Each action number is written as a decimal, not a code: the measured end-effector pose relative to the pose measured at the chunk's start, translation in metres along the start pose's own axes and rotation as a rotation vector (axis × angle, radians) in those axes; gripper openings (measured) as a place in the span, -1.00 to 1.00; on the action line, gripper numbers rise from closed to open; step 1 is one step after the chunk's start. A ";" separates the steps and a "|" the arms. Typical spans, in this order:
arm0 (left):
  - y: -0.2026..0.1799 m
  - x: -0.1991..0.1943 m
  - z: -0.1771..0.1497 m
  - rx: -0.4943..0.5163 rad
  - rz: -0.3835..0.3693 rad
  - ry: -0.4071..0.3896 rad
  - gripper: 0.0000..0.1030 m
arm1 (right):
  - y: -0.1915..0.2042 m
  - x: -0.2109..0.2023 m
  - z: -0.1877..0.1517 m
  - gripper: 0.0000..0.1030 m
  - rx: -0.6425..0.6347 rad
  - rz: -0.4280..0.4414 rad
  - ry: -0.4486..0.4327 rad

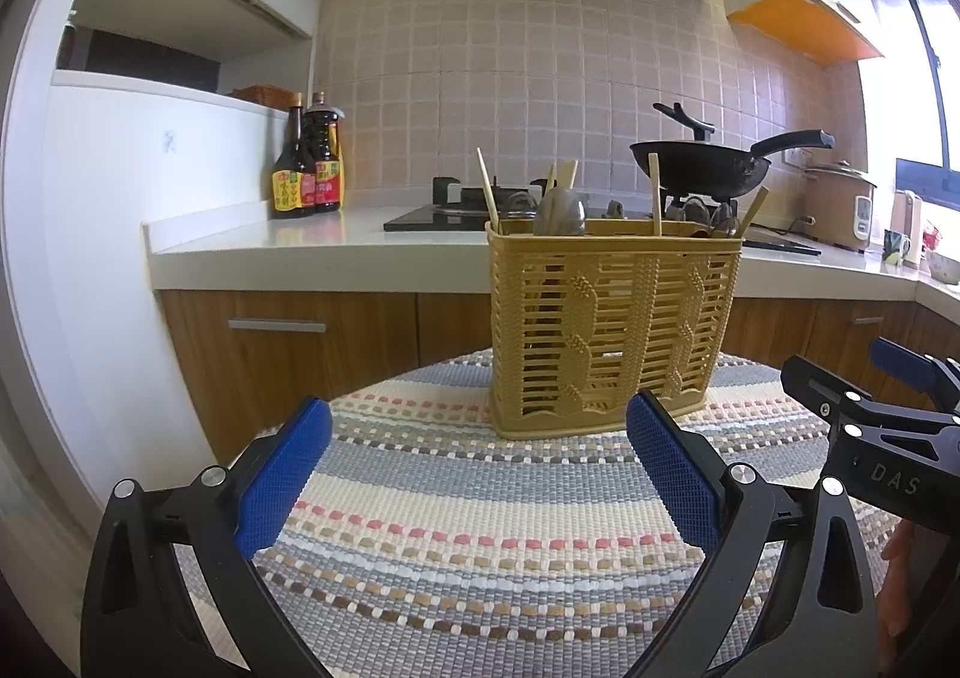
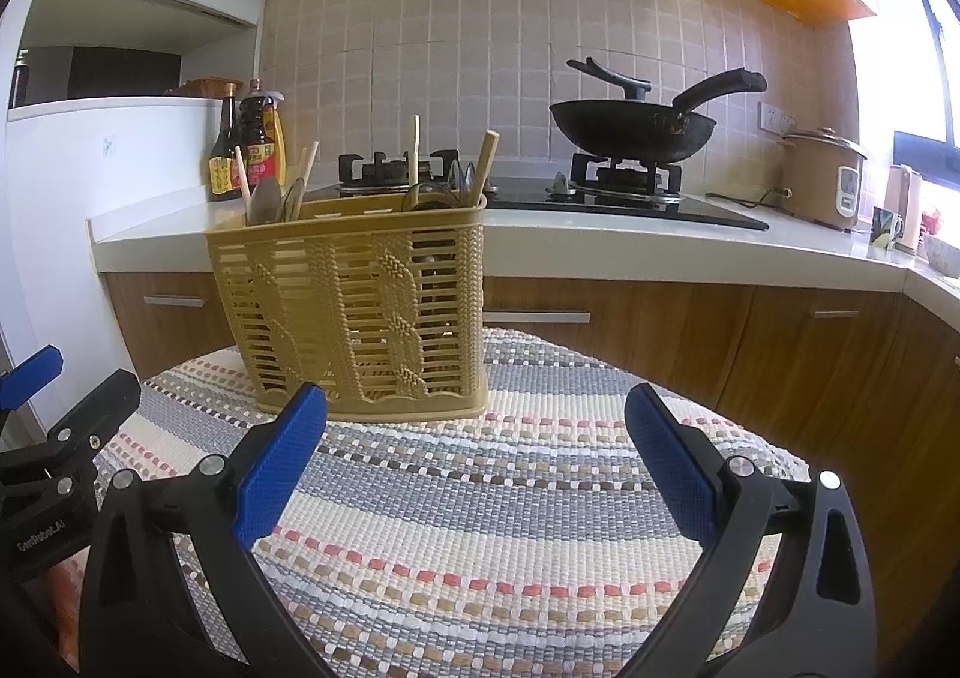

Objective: Organize utensils

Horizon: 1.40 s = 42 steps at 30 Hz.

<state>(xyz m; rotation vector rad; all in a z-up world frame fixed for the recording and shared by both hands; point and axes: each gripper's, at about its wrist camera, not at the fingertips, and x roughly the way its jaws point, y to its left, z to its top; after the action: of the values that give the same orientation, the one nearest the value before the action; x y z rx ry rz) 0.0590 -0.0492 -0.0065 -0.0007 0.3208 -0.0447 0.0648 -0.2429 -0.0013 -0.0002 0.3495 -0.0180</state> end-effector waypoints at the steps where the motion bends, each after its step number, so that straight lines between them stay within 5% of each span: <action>1: 0.000 0.000 0.000 -0.001 -0.001 0.001 0.85 | 0.001 0.000 0.000 0.85 -0.003 -0.001 -0.001; 42: 0.002 0.001 0.000 -0.008 0.002 0.006 0.85 | 0.001 0.005 -0.003 0.85 -0.006 0.004 0.026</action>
<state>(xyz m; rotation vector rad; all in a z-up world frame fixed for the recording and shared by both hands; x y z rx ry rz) 0.0597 -0.0476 -0.0067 -0.0081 0.3267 -0.0414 0.0684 -0.2416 -0.0059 -0.0047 0.3759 -0.0129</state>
